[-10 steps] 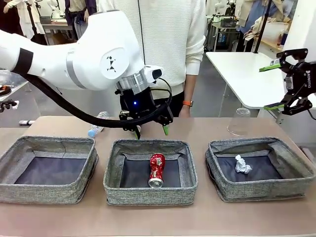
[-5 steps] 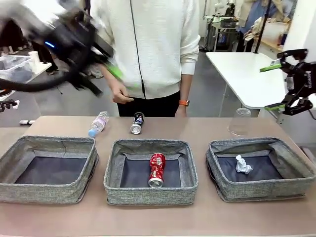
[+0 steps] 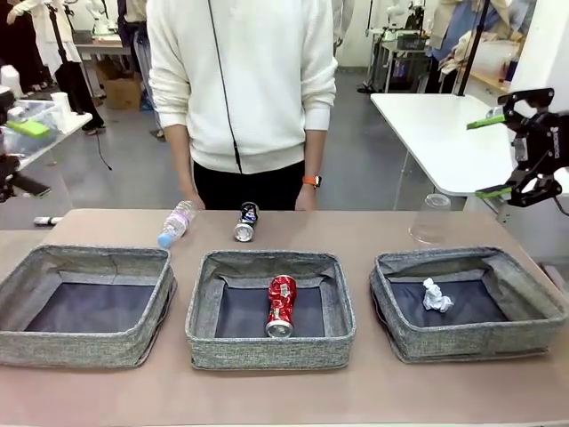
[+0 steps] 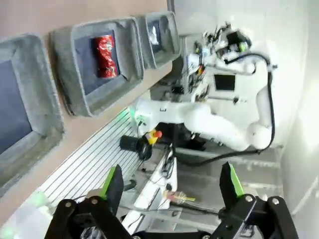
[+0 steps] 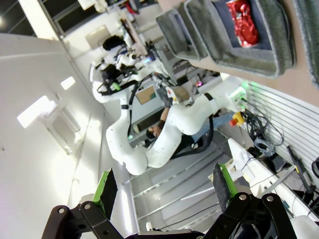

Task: Sort the waste into the appropriate baskets.
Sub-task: Place the picked waste into the Fabric basket indicated by the person, then pick up the waste item pointed out by the person.

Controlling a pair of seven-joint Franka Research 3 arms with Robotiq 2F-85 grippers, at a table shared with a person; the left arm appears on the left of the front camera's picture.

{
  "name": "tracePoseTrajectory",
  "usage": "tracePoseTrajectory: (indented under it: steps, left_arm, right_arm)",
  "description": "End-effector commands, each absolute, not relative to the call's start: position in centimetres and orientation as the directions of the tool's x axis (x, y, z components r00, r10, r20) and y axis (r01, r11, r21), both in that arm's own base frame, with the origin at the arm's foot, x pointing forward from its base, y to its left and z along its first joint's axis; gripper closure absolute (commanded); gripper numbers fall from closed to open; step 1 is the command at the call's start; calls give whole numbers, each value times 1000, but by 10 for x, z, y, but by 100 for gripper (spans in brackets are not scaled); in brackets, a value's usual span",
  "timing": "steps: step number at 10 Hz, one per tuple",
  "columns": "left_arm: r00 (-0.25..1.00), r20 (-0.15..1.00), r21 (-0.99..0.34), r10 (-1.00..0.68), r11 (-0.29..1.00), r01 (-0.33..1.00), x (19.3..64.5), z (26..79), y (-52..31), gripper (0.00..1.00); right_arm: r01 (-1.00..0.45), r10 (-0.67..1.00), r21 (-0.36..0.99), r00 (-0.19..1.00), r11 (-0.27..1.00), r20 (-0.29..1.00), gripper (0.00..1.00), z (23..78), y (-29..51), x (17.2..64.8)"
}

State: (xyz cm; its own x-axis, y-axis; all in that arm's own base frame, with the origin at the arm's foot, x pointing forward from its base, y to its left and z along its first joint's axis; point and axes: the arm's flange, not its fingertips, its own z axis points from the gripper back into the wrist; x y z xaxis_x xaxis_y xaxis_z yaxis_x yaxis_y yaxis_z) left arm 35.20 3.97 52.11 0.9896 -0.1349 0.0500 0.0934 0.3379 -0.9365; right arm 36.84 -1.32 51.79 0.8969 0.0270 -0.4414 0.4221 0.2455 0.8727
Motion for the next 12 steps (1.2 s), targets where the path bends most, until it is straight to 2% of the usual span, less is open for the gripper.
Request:
tracePoseTrajectory:
  steps: [1, 2, 12]
  left_arm:
    - [993, 64, -973, -102, 214, 85, 348, 497, 23, 0]
    - [990, 50, -937, -135, 338, 93, 352, 521, 40, 0]
    - [990, 50, -937, -135, 338, 93, 352, 521, 40, 0]
  right_arm:
    - [429, 32, 875, 894, 226, -447, 0, 522, -12, 368]
    - [429, 32, 875, 894, 226, -447, 0, 522, -12, 368]
    - [429, 32, 875, 894, 226, -447, 0, 522, -12, 368]
